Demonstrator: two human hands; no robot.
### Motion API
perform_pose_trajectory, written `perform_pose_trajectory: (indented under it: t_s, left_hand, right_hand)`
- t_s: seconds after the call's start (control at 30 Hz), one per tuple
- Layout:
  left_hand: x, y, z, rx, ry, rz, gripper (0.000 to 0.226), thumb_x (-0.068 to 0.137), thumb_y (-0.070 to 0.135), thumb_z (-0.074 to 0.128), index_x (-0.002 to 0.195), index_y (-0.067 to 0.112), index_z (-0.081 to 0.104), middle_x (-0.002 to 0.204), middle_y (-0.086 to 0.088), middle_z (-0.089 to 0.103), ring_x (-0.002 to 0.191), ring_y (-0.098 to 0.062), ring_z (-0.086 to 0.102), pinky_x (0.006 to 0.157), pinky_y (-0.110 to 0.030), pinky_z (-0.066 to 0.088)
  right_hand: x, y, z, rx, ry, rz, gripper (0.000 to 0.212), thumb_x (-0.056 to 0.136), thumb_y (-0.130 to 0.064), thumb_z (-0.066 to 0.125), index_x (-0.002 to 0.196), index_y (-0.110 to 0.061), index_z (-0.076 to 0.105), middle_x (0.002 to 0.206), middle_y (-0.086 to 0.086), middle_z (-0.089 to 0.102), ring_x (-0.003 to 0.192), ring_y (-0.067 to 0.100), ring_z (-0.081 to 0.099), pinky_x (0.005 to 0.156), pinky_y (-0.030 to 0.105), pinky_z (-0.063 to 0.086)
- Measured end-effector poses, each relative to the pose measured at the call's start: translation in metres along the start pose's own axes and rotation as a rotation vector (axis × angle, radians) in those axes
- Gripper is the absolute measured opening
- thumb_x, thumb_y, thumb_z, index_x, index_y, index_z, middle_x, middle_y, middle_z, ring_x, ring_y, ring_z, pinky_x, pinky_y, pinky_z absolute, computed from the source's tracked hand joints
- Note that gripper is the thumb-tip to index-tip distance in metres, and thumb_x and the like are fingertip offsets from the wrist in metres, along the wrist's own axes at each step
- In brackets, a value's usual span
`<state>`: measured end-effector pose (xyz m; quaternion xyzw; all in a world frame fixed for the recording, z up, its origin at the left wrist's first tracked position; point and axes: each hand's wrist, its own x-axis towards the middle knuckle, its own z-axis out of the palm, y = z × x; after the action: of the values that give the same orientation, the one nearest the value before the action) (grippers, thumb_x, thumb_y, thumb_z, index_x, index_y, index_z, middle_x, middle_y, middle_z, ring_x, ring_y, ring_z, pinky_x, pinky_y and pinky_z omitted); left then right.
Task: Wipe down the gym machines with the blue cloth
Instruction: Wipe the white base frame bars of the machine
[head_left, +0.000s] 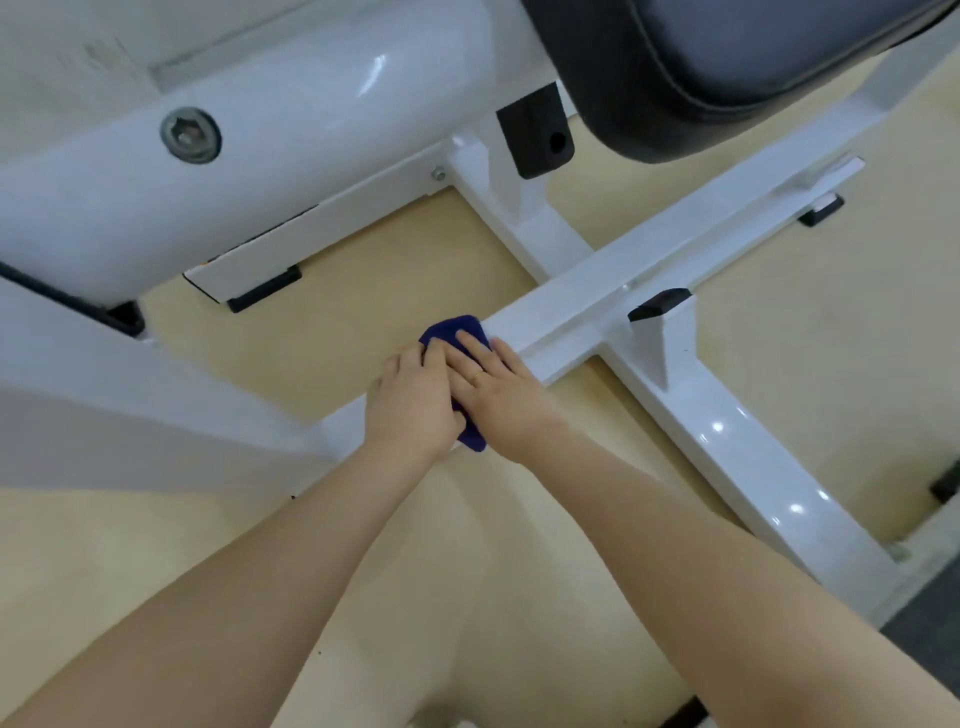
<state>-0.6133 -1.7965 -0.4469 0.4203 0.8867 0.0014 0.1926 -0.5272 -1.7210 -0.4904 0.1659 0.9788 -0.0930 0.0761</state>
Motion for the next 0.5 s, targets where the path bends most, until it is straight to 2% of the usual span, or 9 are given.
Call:
perform_pose_trajectory:
  t_s: [0.07, 0.13, 0.23, 0.3, 0.37, 0.5]
  left_hand:
    - [0.008, 0.002, 0.001, 0.034, -0.025, 0.004, 0.075, 0.083, 0.027, 0.062, 0.143, 0.015, 0.020, 0.143, -0.005, 0.033, 0.129, -0.025, 0.032, 0.097, -0.033, 0.035]
    - [0.015, 0.003, 0.000, 0.075, -0.009, -0.001, 0.076, 0.082, 0.030, 0.065, 0.142, 0.015, 0.020, 0.143, -0.006, 0.033, 0.128, -0.026, 0.033, 0.098, -0.034, 0.034]
    - [0.024, 0.006, 0.004, 0.135, -0.032, -0.010, 0.074, 0.083, 0.039, 0.064, 0.141, 0.015, 0.025, 0.138, -0.006, 0.041, 0.127, -0.025, 0.038, 0.101, -0.034, 0.030]
    - [0.030, 0.007, 0.005, 0.161, -0.039, -0.022, 0.064, 0.084, 0.042, 0.061, 0.136, 0.015, 0.034, 0.127, -0.006, 0.050, 0.119, -0.025, 0.046, 0.099, -0.034, 0.031]
    - [0.034, 0.006, 0.004, 0.178, -0.030, -0.022, 0.051, 0.085, 0.042, 0.061, 0.125, 0.014, 0.044, 0.117, -0.006, 0.056, 0.108, -0.024, 0.053, 0.094, -0.032, 0.032]
    - [0.040, 0.008, 0.000, 0.198, -0.010, -0.002, 0.032, 0.083, 0.040, 0.062, 0.103, 0.017, 0.054, 0.099, 0.000, 0.062, 0.091, -0.020, 0.058, 0.081, -0.029, 0.031]
  right_hand:
    - [0.001, 0.026, -0.001, 0.010, 0.017, 0.069, 0.079, 0.095, -0.034, 0.045, 0.149, -0.024, -0.010, 0.158, -0.005, -0.013, 0.145, 0.020, -0.012, 0.114, 0.038, -0.014]
    - [0.000, 0.061, 0.000, 0.010, 0.050, 0.232, 0.084, 0.094, -0.034, 0.051, 0.149, -0.025, -0.011, 0.158, -0.006, -0.013, 0.145, 0.019, -0.011, 0.113, 0.037, -0.013]
    - [-0.002, 0.106, -0.004, -0.019, 0.081, 0.502, 0.079, 0.096, -0.030, 0.049, 0.150, -0.023, -0.008, 0.158, -0.005, -0.008, 0.146, 0.021, -0.006, 0.116, 0.037, -0.006]
    - [0.004, 0.113, -0.009, -0.017, 0.076, 0.574, 0.076, 0.097, -0.025, 0.045, 0.150, -0.018, -0.010, 0.159, -0.001, -0.008, 0.146, 0.024, -0.005, 0.117, 0.037, -0.003]
    - [0.006, 0.096, -0.014, 0.023, 0.079, 0.555, 0.074, 0.098, -0.021, 0.042, 0.149, -0.014, -0.010, 0.159, 0.002, -0.009, 0.145, 0.026, -0.006, 0.117, 0.036, -0.004]
    - [0.003, 0.038, -0.009, 0.039, 0.032, 0.206, 0.067, 0.099, -0.015, 0.034, 0.149, -0.016, -0.011, 0.158, 0.001, -0.014, 0.145, 0.025, -0.011, 0.116, 0.036, -0.008]
